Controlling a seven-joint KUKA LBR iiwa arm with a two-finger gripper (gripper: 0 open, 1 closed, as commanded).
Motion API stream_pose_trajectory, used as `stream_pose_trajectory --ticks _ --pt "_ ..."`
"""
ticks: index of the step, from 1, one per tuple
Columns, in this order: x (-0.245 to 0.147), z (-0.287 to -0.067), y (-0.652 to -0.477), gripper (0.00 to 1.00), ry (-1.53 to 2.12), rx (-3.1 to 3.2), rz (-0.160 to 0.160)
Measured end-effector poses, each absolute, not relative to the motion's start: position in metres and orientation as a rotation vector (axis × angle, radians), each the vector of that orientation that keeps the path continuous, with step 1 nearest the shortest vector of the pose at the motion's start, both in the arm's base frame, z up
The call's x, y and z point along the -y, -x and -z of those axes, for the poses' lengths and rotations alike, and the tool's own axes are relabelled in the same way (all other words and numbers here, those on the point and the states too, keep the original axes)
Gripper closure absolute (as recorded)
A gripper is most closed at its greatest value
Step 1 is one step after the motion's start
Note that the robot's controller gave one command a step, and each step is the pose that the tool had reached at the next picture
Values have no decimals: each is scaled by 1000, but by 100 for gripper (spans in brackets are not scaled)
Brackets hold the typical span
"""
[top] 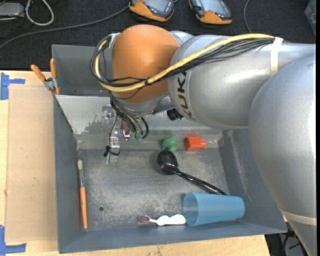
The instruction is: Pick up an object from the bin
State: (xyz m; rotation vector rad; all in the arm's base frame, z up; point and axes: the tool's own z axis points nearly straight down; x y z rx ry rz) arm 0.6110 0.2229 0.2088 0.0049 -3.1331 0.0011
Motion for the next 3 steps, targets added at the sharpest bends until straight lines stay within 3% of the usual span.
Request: stream_pose_trajectory --ticks 1,2,3 --pt "-221 -214 -613 0 3 3141 1" --pt "-190 -128 -610 0 -323 3123 2" --pt "-174 -111 -604 0 -519 3103 4"
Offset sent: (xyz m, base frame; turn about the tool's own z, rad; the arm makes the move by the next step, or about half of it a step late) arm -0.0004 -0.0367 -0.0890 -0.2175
